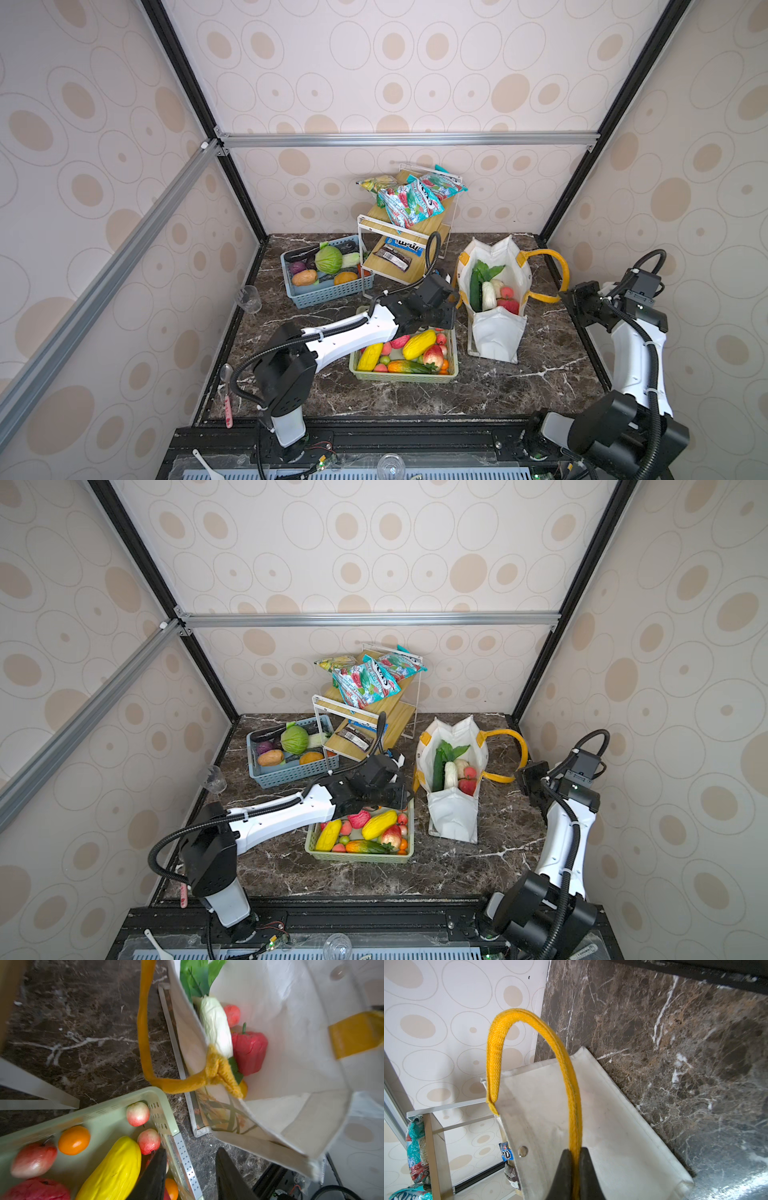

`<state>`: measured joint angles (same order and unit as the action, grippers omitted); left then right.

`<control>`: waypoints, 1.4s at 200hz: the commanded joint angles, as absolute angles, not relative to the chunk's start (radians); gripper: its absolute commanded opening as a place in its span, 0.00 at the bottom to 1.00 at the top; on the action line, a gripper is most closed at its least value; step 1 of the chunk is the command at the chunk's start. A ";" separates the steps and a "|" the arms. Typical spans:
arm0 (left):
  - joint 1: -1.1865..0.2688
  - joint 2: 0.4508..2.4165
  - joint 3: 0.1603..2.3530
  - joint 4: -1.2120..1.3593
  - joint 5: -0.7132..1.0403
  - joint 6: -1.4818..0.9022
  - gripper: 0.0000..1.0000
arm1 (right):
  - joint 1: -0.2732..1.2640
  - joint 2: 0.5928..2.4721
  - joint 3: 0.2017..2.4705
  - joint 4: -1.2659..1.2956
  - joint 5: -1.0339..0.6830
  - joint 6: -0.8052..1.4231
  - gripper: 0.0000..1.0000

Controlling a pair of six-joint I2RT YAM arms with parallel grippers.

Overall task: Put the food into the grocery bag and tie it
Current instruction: 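Grasp the nearer yellow handle with the left gripper while the right gripper holds its handle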

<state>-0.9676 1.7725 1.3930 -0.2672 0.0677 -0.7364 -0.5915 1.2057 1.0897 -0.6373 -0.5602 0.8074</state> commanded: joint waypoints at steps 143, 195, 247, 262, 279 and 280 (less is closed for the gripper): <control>-0.983 1.960 1.434 0.066 -0.171 -0.687 0.58 | -0.598 1.189 1.260 -0.722 -0.476 0.749 0.08; -0.983 2.000 1.424 0.106 -0.216 -0.630 0.48 | -0.624 1.195 1.306 -0.745 -0.467 0.737 0.07; -0.979 2.030 1.419 0.133 -0.228 -0.621 0.49 | -0.653 1.209 1.338 -0.755 -0.477 0.727 0.07; -0.979 2.043 1.424 0.157 -0.214 -0.609 0.49 | -0.665 1.216 1.341 -0.752 -0.484 0.729 0.07; -0.979 2.062 1.436 0.164 -0.213 -0.603 0.50 | -0.677 1.224 1.355 -0.752 -0.494 0.730 0.07; -0.979 2.063 1.436 0.163 -0.214 -0.603 0.50 | -0.678 1.225 1.355 -0.752 -0.494 0.730 0.07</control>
<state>-0.9829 2.0319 1.4155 0.1204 -0.2028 -0.6350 -0.6556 1.2140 1.3128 -0.7433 -0.4778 0.7338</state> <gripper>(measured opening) 0.498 0.071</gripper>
